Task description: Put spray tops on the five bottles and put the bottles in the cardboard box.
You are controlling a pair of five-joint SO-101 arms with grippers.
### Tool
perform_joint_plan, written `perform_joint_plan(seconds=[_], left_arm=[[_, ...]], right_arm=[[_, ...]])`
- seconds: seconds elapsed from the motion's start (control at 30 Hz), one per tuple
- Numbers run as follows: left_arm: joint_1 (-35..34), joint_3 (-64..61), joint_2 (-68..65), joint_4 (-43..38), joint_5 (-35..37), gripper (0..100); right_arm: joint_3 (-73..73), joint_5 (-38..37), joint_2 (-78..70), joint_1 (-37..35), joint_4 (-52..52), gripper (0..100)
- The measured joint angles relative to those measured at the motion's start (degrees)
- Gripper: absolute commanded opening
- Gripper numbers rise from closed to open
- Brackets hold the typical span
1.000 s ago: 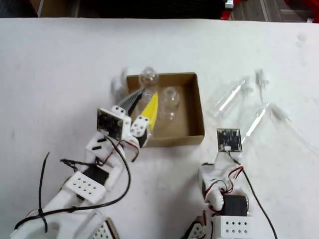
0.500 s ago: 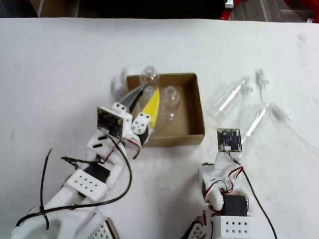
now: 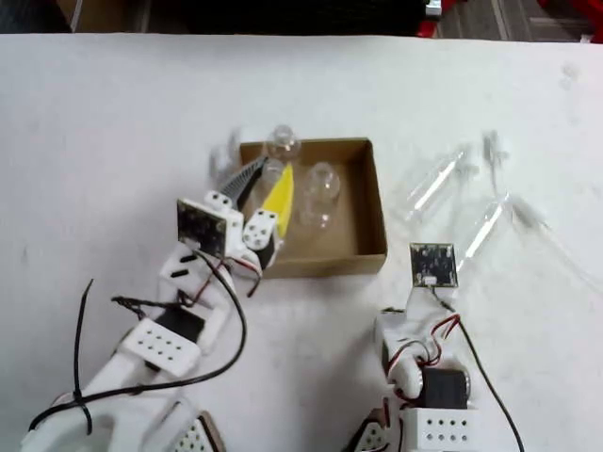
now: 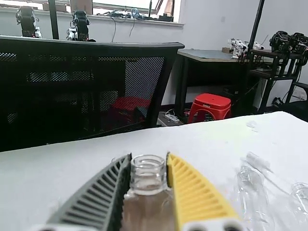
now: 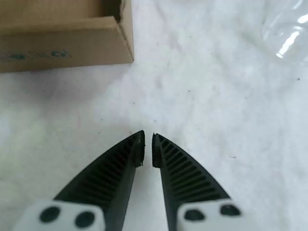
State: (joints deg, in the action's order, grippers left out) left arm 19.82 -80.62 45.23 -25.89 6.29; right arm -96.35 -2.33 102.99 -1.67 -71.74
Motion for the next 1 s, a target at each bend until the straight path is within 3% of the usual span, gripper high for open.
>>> perform_joint_plan(seconds=[0.23, 0.47, 1.0], left_arm=[[0.18, 3.16, -7.91, -0.97, 0.0, 2], [0.88, -0.44, -10.29, -13.98, 0.0, 2], [1.76, -4.48, -10.29, -12.57, -0.09, 3]], right_arm=[[0.0, 0.0, 0.0, 0.0, 0.0, 1.5], [0.0, 0.0, 0.0, 0.0, 0.0, 1.5], [0.0, 0.0, 0.0, 0.0, 0.0, 1.5]])
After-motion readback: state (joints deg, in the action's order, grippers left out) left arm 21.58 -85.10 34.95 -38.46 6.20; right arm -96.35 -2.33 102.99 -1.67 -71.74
